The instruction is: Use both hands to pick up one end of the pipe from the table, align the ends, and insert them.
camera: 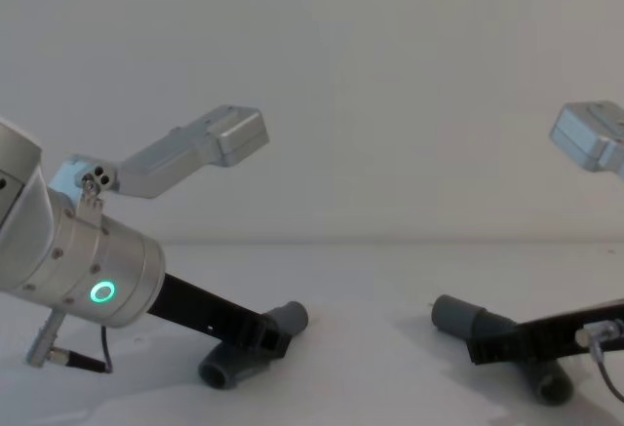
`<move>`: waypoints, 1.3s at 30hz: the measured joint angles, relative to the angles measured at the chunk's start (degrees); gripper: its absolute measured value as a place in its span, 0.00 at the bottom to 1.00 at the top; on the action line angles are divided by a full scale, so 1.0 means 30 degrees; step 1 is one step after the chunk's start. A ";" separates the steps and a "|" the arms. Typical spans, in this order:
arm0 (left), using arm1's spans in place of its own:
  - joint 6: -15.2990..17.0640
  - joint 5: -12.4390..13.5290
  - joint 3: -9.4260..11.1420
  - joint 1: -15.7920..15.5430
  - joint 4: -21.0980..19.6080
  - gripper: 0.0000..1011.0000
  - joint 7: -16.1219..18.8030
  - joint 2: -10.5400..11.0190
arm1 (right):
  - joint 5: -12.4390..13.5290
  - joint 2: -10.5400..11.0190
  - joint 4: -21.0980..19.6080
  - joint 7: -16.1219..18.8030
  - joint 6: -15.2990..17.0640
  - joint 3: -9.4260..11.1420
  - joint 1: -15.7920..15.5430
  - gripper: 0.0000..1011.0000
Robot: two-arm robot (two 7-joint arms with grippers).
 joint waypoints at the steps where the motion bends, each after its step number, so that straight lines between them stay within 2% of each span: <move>1: 0.0000 0.0000 -0.0001 0.0001 0.0000 0.34 0.0001 0.0000 | -0.0001 -0.0022 0.0000 0.0000 0.0038 0.0011 0.0002 0.99; 15: 0.0000 -0.0001 0.0000 0.0000 0.0000 0.34 0.0000 0.0001 | -0.0146 -0.0426 0.0101 -0.0141 0.0622 0.0151 0.0072 0.99; 18: 0.0000 0.0000 -0.0001 0.0000 0.0001 0.34 0.0001 0.0001 | -0.0164 -0.0462 0.0121 -0.0152 0.0653 0.0159 0.0080 0.96; 24: 0.0000 0.0000 0.0000 0.0000 0.0001 0.34 0.0000 0.0001 | -0.0203 -0.0534 0.0153 -0.0182 0.0716 0.0175 0.0092 0.82; 25: 0.0000 0.0000 0.0000 0.0000 0.0001 0.34 0.0001 0.0001 | -0.0211 -0.0545 0.0159 -0.0188 0.0731 0.0176 0.0093 0.76; 39: 0.0000 0.0000 -0.0001 0.0000 0.0000 0.34 0.0001 0.0000 | -0.0239 -0.0611 0.0191 -0.0216 0.0791 0.0203 0.0119 0.33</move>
